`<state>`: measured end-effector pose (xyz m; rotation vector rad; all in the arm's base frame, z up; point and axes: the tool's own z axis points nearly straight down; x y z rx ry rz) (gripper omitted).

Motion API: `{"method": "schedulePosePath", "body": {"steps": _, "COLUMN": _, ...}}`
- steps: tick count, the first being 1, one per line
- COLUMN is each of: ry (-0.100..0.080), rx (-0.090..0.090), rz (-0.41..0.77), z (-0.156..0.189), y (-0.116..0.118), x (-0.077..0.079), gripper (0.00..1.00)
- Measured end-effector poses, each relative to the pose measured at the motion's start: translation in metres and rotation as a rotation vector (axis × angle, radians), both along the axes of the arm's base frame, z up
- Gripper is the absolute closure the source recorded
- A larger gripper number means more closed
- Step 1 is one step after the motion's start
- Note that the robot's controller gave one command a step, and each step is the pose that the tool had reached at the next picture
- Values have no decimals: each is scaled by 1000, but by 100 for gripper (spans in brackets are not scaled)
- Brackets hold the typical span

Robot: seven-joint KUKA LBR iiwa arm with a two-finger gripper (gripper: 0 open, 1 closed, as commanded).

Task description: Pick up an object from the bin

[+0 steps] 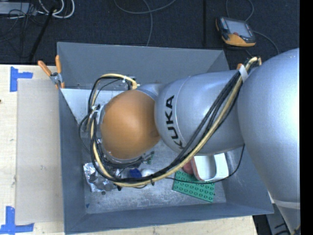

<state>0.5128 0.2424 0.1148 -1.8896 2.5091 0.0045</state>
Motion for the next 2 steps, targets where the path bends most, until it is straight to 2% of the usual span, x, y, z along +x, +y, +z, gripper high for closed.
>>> {"method": "schedulePosePath", "body": {"steps": 1, "ry": -2, "rx": -1, "rz": 522, "z": 73, "y": -27, "x": -31, "gripper": 100}}
{"method": "schedulePosePath", "body": {"steps": 2, "ry": -5, "rx": 2, "rz": 516, "z": 117, "y": 5, "x": -34, "gripper": 100}}
